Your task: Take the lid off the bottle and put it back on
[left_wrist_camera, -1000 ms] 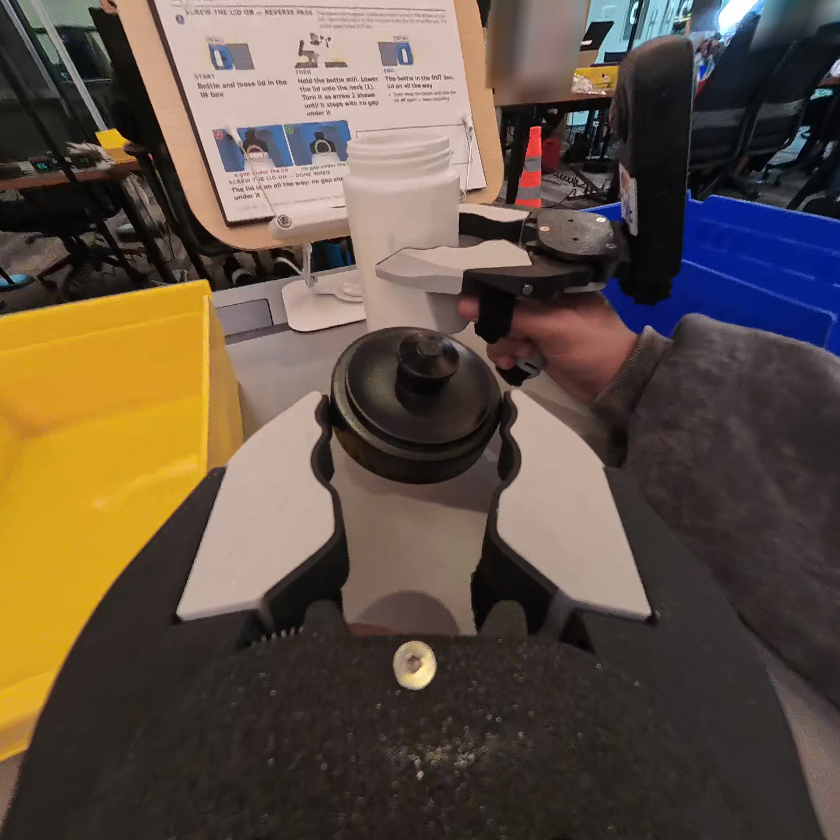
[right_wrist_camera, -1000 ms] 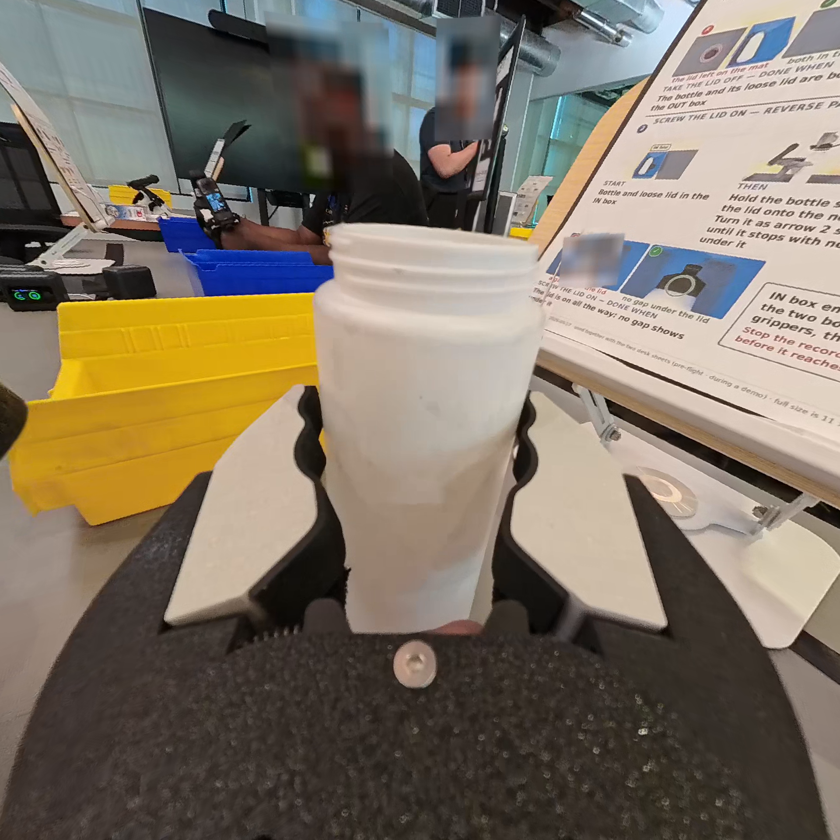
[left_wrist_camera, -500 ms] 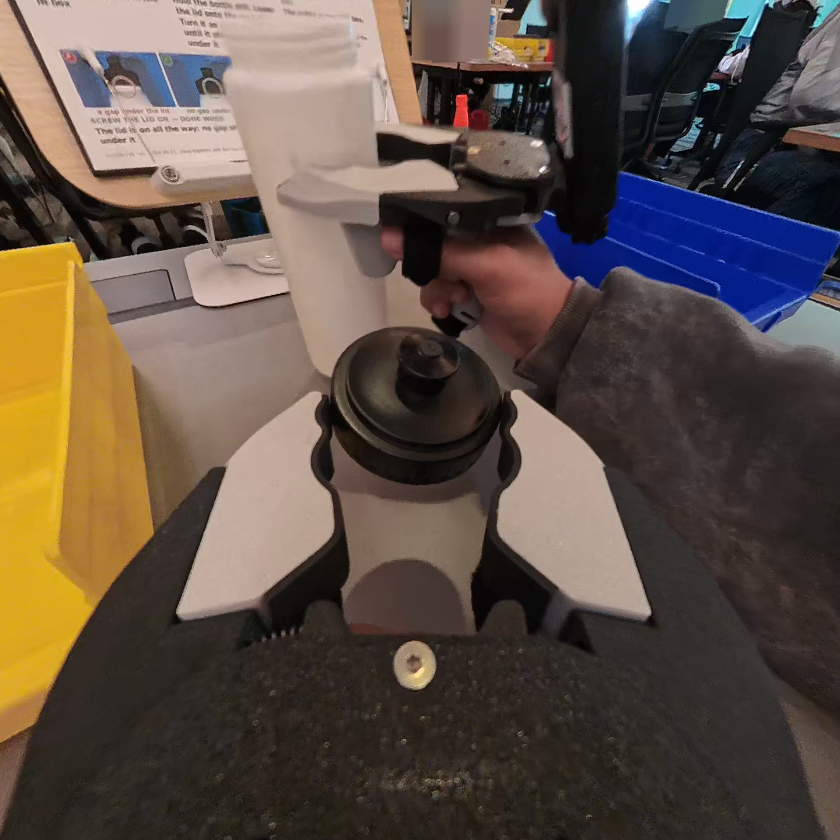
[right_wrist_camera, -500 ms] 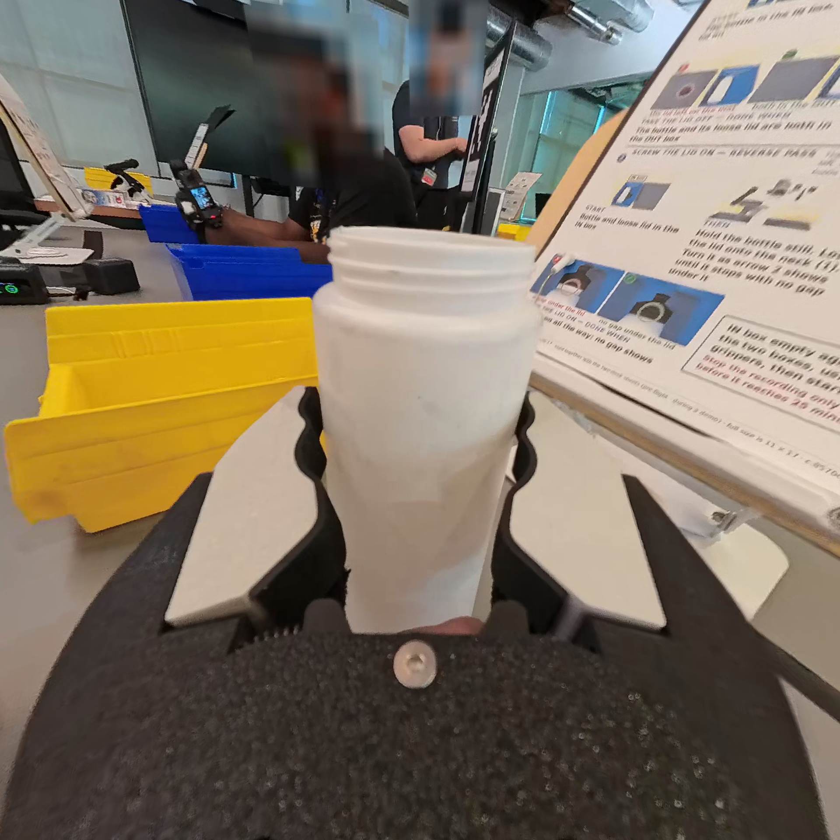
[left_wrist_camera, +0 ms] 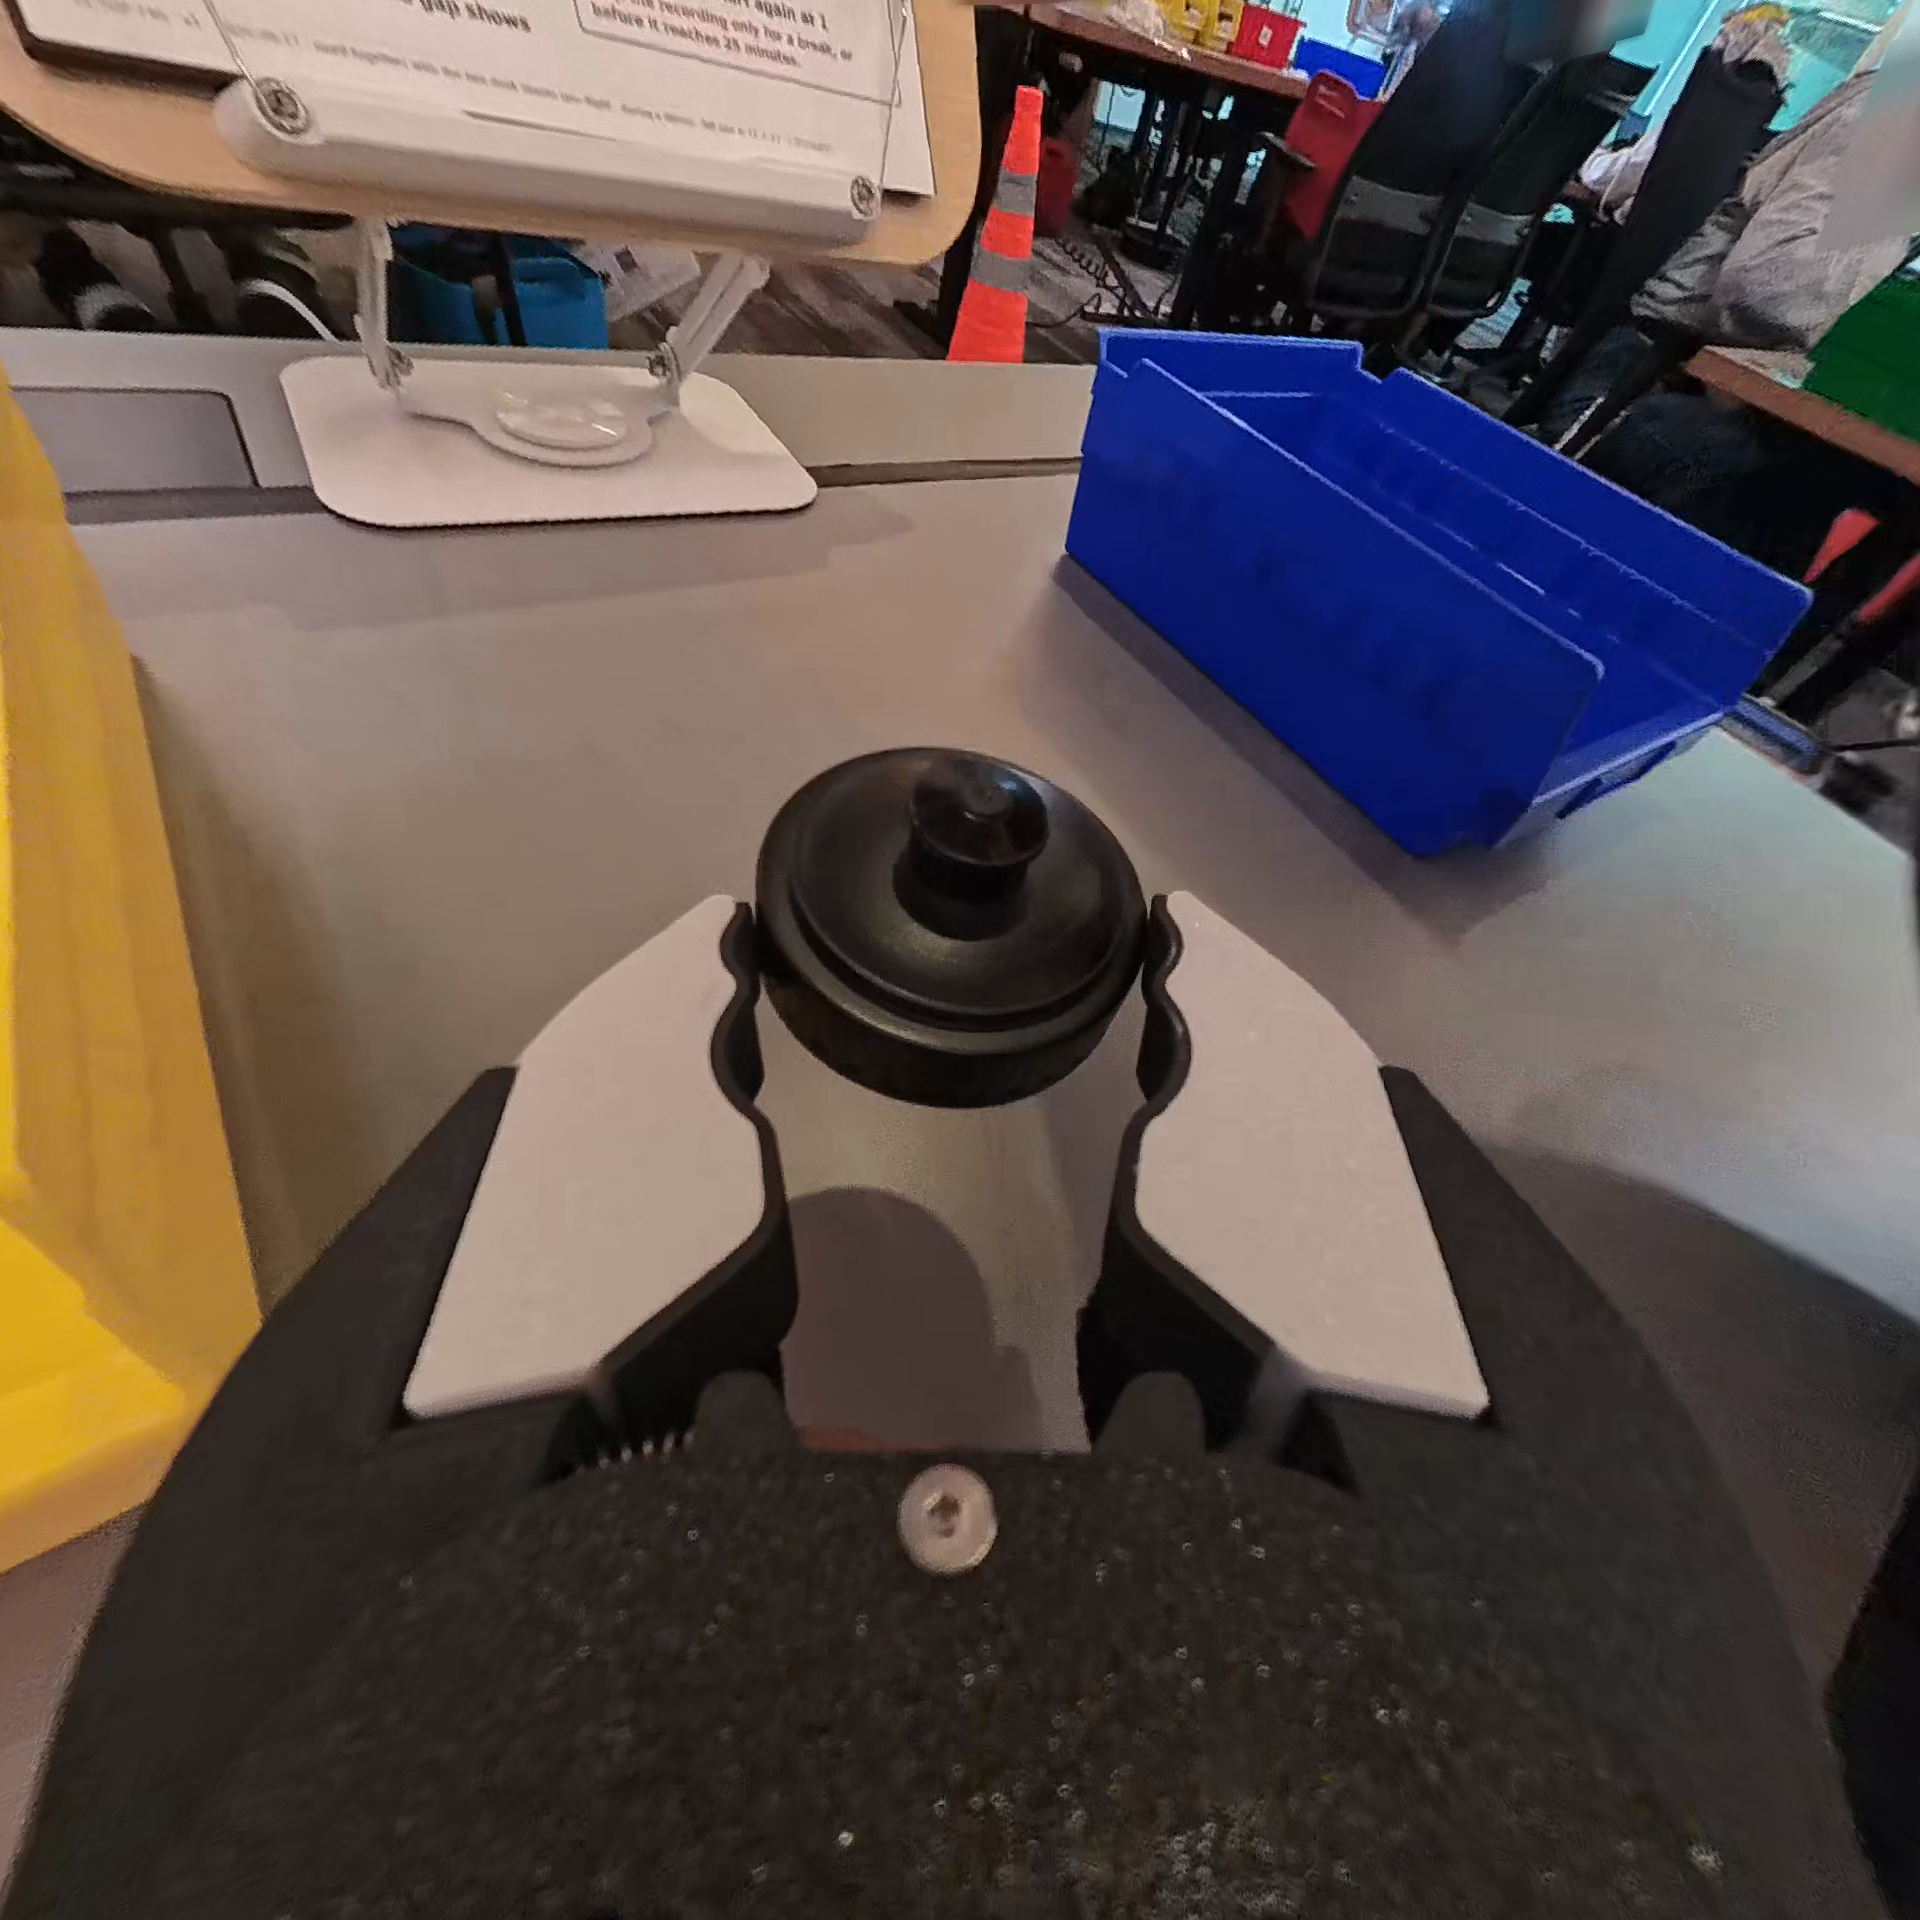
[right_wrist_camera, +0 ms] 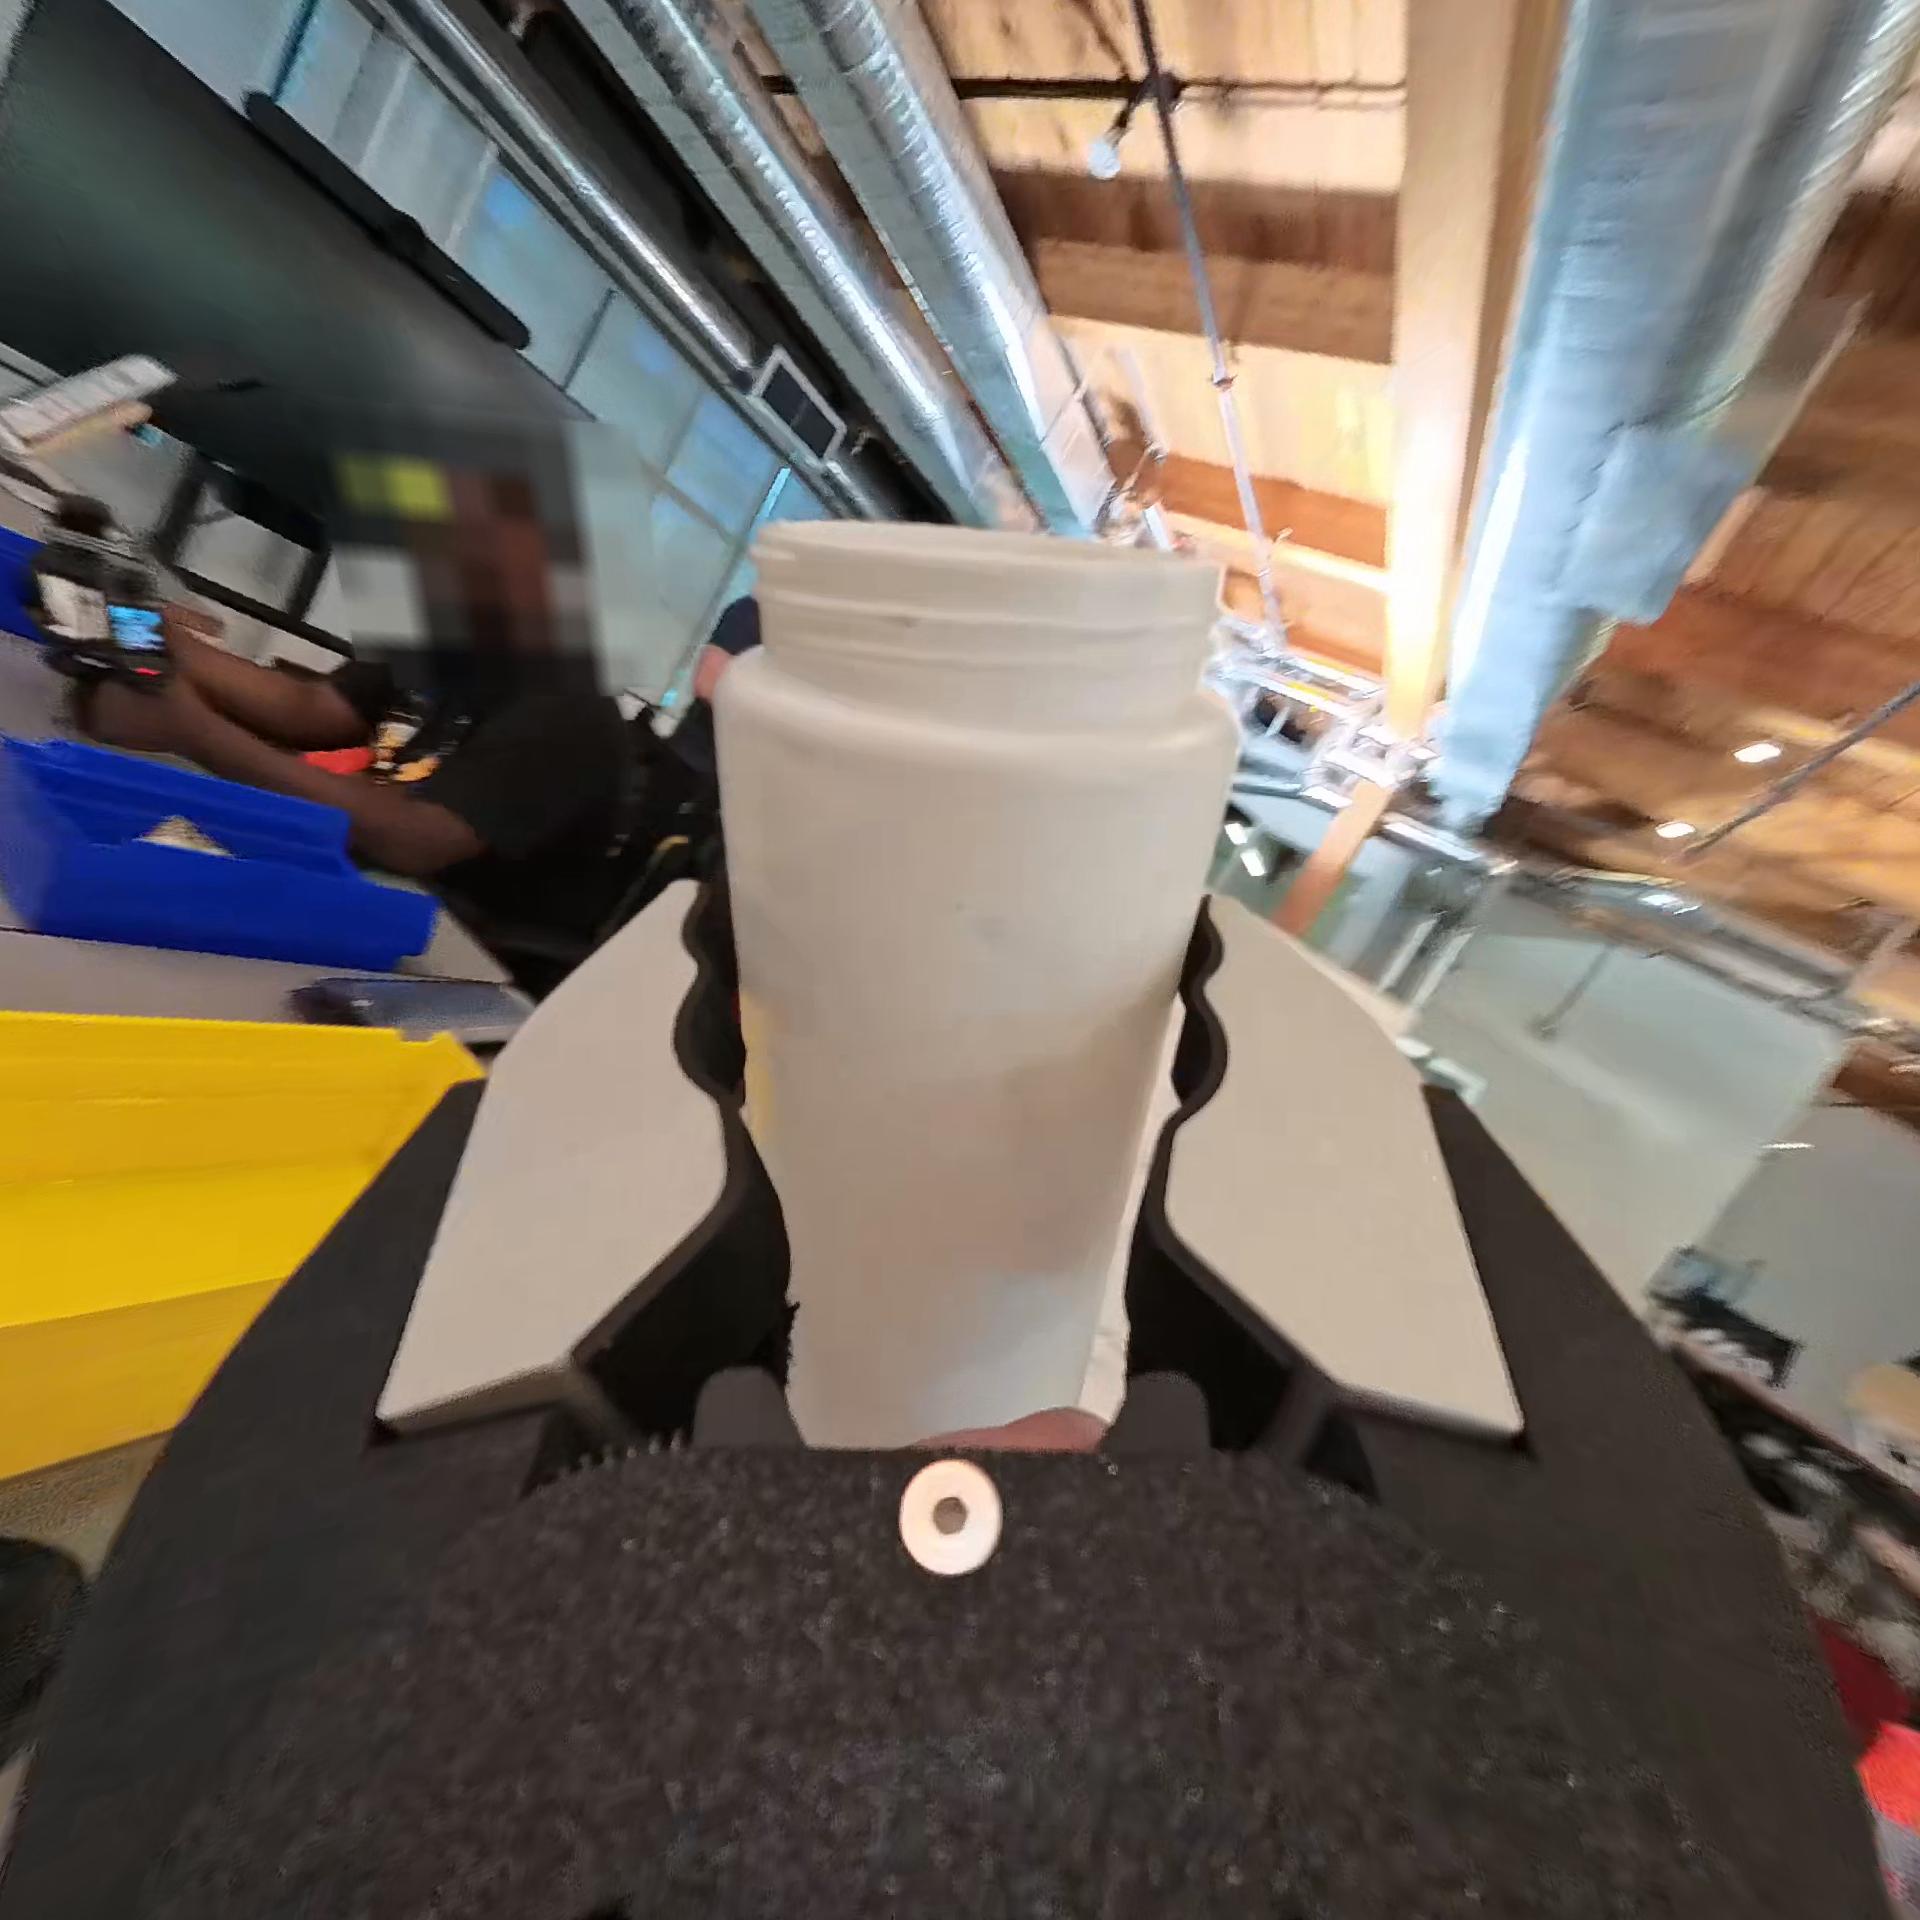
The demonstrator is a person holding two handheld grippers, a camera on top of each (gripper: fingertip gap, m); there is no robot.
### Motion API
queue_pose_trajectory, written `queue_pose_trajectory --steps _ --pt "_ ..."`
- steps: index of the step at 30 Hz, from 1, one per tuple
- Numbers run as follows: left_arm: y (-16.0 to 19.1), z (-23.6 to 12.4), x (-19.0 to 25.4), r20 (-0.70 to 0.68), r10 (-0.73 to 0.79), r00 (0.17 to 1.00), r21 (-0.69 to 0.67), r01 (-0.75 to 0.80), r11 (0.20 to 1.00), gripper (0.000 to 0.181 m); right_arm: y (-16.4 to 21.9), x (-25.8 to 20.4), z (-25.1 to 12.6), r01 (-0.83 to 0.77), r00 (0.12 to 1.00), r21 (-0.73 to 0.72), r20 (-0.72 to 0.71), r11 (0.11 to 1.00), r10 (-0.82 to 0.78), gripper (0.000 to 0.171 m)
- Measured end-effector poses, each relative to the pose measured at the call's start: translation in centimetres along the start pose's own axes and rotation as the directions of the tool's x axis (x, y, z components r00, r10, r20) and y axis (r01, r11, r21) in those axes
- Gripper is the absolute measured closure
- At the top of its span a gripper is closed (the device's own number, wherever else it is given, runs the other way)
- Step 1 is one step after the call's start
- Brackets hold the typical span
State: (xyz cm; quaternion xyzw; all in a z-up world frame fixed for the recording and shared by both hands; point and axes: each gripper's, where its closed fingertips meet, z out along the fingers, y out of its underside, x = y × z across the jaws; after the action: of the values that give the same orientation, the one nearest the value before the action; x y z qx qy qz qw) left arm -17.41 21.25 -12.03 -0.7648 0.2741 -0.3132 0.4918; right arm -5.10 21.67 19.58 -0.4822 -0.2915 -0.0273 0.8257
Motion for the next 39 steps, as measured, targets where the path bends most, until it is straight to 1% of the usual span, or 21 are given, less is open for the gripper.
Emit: queue_pose_trajectory --steps 2,4,6,8,9,10,12,15,17,19,20,22,24,26,28,30,32,34,37,38,39 --pt "0.1 0.1 0.5 -0.020 -0.009 1.000 -0.004 0.008 1.000 0.111 -3.1 3.2 -1.8 0.070 0.996 -0.011 -0.046 0.998 -0.070 0.089" --pt "0.2 0.2 0.6 -0.019 0.013 1.000 -0.009 -0.013 1.000 0.111 -5.3 6.1 -3.2 0.146 0.986 -0.045 -0.076 0.988 -0.149 0.089" --pt "0.2 0.3 0.7 -0.011 0.030 0.999 -0.009 -0.030 0.999 0.111 -5.4 8.4 -3.7 0.225 0.971 -0.156 -0.045 0.962 -0.235 0.089" --pt "0.2 0.3 0.9 -0.010 0.032 0.999 -0.008 -0.032 0.999 0.111 -3.4 10.2 -4.1 0.333 0.939 -0.289 0.016 0.898 -0.343 0.089" --pt "0.2 0.2 1.0 -0.011 0.030 0.999 -0.007 -0.031 1.000 0.111 -1.8 11.1 -4.3 0.376 0.922 -0.355 0.053 0.856 -0.383 0.089" --pt "0.2 0.2 1.1 -0.012 0.030 0.999 -0.006 -0.030 1.000 0.111 0.5 11.7 -4.7 0.394 0.915 -0.432 0.101 0.811 -0.391 0.089" --pt "0.2 0.1 1.3 -0.009 0.040 0.999 -0.006 -0.040 0.999 0.111 6.3 12.5 -6.0 0.408 0.912 -0.579 0.212 0.706 -0.352 0.089" --pt "0.2 0.0 1.7 0.002 0.071 0.997 -0.001 -0.071 0.997 0.111 15.3 12.8 -9.2 0.450 0.893 -0.714 0.344 0.537 -0.292 0.089" --pt "0.2 -0.2 1.8 0.011 0.095 0.995 0.006 -0.095 0.995 0.111 21.5 12.5 -12.4 0.454 0.891 -0.797 0.409 0.397 -0.198 0.089" --pt "0.2 -0.2 2.0 0.015 0.117 0.993 0.007 -0.117 0.993 0.111 26.9 11.8 -16.5 0.398 0.915 -0.896 0.402 0.199 -0.023 0.089" --pt "0.3 -0.2 2.1 0.017 0.124 0.992 0.007 -0.124 0.992 0.111 28.8 11.0 -18.3 0.377 0.919 -0.919 0.386 0.114 0.074 0.089" --pt "0.4 0.0 2.2 0.012 0.128 0.992 0.000 -0.128 0.992 0.111 31.2 10.0 -20.2 0.388 0.906 -0.922 0.384 0.016 0.176 0.089" --pt "0.6 0.1 2.1 0.009 0.126 0.992 -0.010 -0.126 0.992 0.111 32.6 9.1 -20.6 0.449 0.873 -0.893 0.433 -0.024 0.223 0.089" --pt "0.6 0.1 2.0 0.006 0.118 0.993 -0.014 -0.118 0.993 0.111 33.6 8.5 -20.4 0.526 0.835 -0.848 0.500 -0.069 0.231 0.089" --pt "0.6 0.1 1.8 0.003 0.109 0.994 -0.014 -0.109 0.994 0.111 34.7 8.4 -19.8 0.660 0.749 -0.743 0.637 -0.112 0.183 0.089" --pt "0.6 0.2 1.5 0.005 0.103 0.995 -0.020 -0.103 0.994 0.111 36.0 7.9 -20.0 0.794 0.607 -0.586 0.777 -0.160 0.165 0.089" --pt "0.6 0.1 1.2 0.004 0.095 0.995 -0.021 -0.095 0.995 0.111 37.3 6.9 -19.7 0.901 0.427 -0.410 0.897 -0.143 0.113 0.089" --pt "0.5 0.0 1.1 0.003 0.088 0.996 -0.019 -0.088 0.996 0.111 38.0 6.1 -19.5 0.967 0.221 -0.213 0.975 -0.139 0.039 0.089" --pt "0.6 0.0 1.0 -0.002 0.082 0.997 -0.021 -0.082 0.996 0.111 38.0 4.1 -19.4 0.994 -0.064 0.056 0.995 -0.089 -0.081 0.090" --pt "0.6 0.0 1.1 -0.005 0.080 0.997 -0.023 -0.080 0.996 0.111 37.9 3.2 -19.8 0.990 -0.135 0.129 0.985 -0.058 -0.108 0.090" --pt "0.6 0.1 1.1 -0.007 0.080 0.997 -0.026 -0.080 0.996 0.111 37.8 2.5 -20.4 0.985 -0.174 0.172 0.978 -0.028 -0.116 0.089"
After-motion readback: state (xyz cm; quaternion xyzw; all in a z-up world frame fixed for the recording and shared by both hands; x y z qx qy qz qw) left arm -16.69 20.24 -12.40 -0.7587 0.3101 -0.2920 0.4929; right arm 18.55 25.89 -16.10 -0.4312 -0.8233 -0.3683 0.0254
